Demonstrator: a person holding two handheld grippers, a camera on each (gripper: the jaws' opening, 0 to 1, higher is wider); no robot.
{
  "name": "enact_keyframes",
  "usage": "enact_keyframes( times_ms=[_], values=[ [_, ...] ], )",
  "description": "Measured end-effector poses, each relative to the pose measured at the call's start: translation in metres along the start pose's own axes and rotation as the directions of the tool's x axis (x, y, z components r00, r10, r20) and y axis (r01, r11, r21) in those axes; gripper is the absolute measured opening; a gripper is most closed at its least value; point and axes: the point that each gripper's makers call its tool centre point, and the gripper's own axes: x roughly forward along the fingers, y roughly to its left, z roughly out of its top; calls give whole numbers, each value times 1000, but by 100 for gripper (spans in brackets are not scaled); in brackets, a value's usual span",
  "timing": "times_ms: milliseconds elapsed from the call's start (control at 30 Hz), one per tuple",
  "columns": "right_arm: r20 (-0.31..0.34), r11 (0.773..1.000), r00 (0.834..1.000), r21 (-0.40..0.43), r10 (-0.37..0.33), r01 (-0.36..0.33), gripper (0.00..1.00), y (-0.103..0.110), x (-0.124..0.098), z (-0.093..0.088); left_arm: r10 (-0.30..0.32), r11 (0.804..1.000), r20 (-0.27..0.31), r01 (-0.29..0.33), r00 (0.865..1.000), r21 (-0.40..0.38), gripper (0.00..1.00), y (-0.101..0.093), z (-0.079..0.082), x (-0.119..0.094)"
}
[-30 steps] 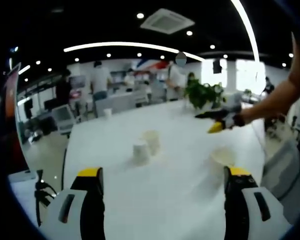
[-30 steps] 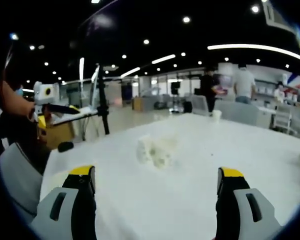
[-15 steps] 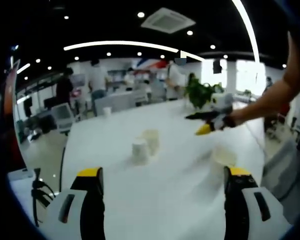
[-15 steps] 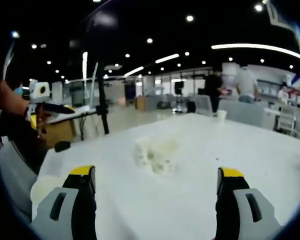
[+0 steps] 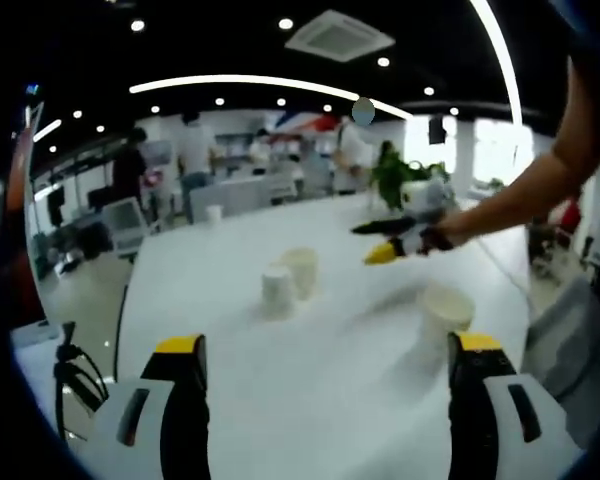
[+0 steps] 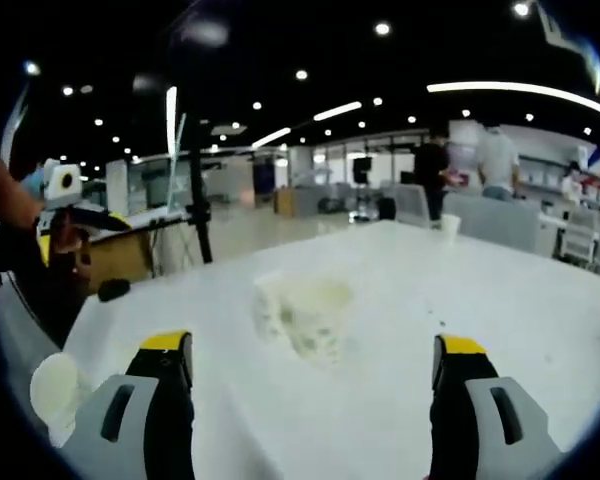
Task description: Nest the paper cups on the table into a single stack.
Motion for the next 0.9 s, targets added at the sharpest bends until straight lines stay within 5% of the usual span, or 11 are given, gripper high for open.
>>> enact_keyframes(
  times_ms=[900],
  values=[
    [-37, 998, 998, -26, 54, -55, 86, -6, 85, 3, -4, 1000, 9, 4, 1000, -24, 98, 2, -5, 10]
  ],
)
